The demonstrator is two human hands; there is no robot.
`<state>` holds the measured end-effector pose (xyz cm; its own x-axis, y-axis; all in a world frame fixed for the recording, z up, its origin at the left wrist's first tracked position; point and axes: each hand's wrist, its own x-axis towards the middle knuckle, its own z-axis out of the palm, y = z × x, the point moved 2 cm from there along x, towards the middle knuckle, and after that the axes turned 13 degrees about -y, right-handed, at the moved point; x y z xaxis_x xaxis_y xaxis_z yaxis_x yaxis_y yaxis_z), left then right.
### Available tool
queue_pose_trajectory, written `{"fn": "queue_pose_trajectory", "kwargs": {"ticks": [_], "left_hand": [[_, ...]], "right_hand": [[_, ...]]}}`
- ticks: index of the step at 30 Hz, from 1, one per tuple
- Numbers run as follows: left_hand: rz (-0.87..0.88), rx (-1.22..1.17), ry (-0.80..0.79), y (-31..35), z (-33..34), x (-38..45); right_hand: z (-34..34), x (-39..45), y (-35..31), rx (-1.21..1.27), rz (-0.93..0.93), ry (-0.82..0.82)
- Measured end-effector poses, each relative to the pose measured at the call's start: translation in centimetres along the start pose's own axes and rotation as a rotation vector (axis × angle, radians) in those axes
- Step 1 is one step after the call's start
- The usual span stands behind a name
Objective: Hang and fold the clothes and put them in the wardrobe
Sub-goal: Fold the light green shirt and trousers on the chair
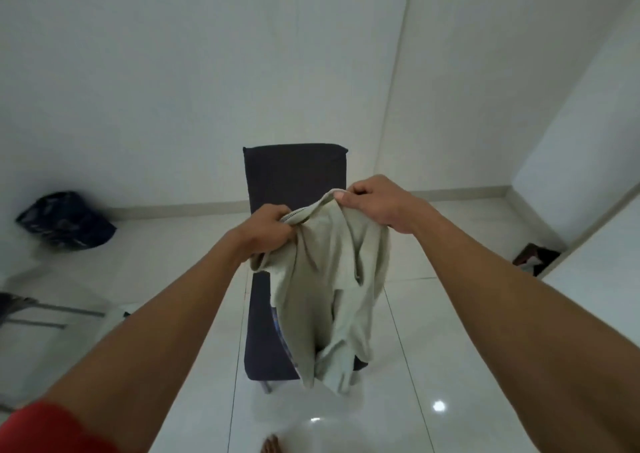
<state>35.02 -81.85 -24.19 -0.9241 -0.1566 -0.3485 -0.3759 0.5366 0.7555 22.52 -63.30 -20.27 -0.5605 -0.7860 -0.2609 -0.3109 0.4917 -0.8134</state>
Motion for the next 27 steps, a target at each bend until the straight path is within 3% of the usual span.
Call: {"fn": "queue_pose_trajectory", "kwargs": {"ticks": [4,8,14,20,24,27], "left_hand": [[0.061,-0.013,0.087,1.6,-2.3,-3.4],[0.135,0.124,0.193,2.0,-5.0,-5.6],[0.237,-0.049,0.185,2.1,-8.0,-9.3],[0.101,0.1,0.169,-0.5,-10.8,-11.0],[0.096,-0.321,0.043,-1.7,-10.0,-12.2],[0.134,-0.491,-0.071,-2.8,-9.2,-13.0]], "right_hand": [[-1.3,-2.6,-3.6,-0.052,-0.034,0.058],[-2.3,-4.4,-5.9,-0.074,-0.058,0.082],[-2.1,-6.0,-9.9,-0.226,-0.062,0.075],[-0.8,-6.6,-13.1,-0.048,-0.189,0.178],[1.1,-6.2,-14.1,-0.006,-0.175,0.249],[2.3,-6.4,-14.8,-0.017,-0.16,0.297]]}}
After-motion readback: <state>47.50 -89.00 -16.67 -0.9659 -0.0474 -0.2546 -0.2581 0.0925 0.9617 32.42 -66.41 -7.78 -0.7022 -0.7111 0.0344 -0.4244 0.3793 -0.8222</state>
